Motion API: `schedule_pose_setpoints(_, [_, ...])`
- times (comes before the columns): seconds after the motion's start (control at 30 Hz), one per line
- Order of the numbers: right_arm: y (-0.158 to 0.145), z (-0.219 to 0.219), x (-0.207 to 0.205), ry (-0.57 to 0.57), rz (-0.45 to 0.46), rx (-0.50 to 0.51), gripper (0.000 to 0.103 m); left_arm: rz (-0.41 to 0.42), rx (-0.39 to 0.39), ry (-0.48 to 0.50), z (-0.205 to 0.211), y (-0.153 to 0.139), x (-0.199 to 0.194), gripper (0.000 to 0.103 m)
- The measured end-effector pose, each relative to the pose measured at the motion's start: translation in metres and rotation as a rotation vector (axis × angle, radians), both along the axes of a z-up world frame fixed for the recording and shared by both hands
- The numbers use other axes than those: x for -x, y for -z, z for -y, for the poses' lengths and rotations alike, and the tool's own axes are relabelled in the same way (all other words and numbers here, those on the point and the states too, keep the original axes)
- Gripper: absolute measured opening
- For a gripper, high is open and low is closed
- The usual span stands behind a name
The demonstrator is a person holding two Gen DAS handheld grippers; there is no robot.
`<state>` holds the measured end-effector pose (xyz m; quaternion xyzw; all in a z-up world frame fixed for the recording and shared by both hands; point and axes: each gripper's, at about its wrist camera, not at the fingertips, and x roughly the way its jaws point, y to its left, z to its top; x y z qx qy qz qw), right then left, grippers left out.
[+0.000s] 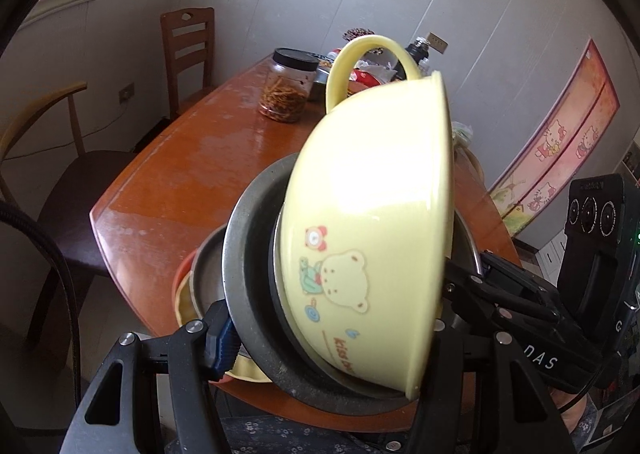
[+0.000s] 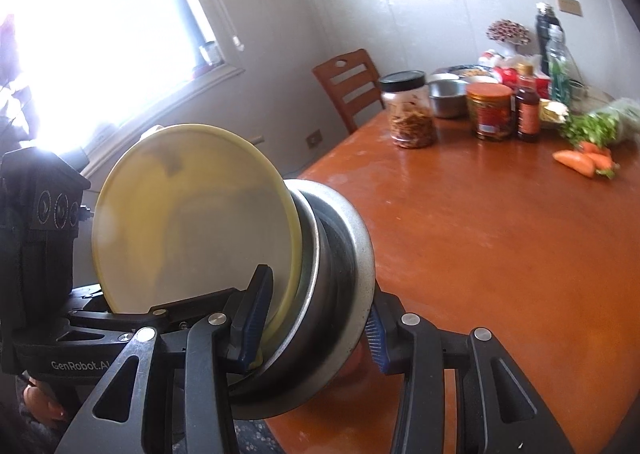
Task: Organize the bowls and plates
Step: 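Lift the bowl stack with both tools and carry it over the plate stack, then lower the bowl stack onto the plates and open both tools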
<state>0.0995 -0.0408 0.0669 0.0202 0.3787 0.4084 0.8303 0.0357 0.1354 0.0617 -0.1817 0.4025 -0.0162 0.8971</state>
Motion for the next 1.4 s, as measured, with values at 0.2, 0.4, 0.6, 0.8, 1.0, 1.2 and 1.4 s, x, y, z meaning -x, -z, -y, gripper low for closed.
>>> schedule_pose_setpoints(0.2, [0.007, -0.027, -0.006, -0.036, -0.009, 0.010, 0.045, -0.012, -0.004, -0.022, -0.020, 0.010, -0.003, 0.060])
schedule_pose_setpoints(0.4, [0.027, -0.040, -0.008, -0.030, -0.039, 0.030, 0.045, -0.046, 0.017, -0.016, -0.031, 0.033, -0.010, 0.060])
schedule_pose_setpoints(0.6, [0.047, -0.045, -0.014, -0.018, -0.073, 0.052, 0.045, -0.079, 0.045, -0.001, -0.038, 0.052, -0.018, 0.060])
schedule_pose_setpoints(0.8, [0.055, -0.049, -0.018, -0.011, -0.078, 0.073, 0.045, -0.086, 0.053, 0.008, -0.039, 0.059, -0.022, 0.060])
schedule_pose_setpoints(1.0, [0.058, -0.050, -0.018, -0.017, -0.066, 0.092, 0.045, -0.080, 0.047, 0.013, -0.038, 0.062, -0.023, 0.060])
schedule_pose_setpoints(1.2, [0.061, -0.050, -0.020, -0.016, -0.071, 0.103, 0.046, -0.071, 0.040, 0.023, -0.035, 0.063, -0.021, 0.060])
schedule_pose_setpoints(1.4, [0.060, -0.051, -0.019, -0.018, -0.068, 0.104, 0.047, -0.062, 0.035, 0.029, -0.032, 0.064, -0.018, 0.060])
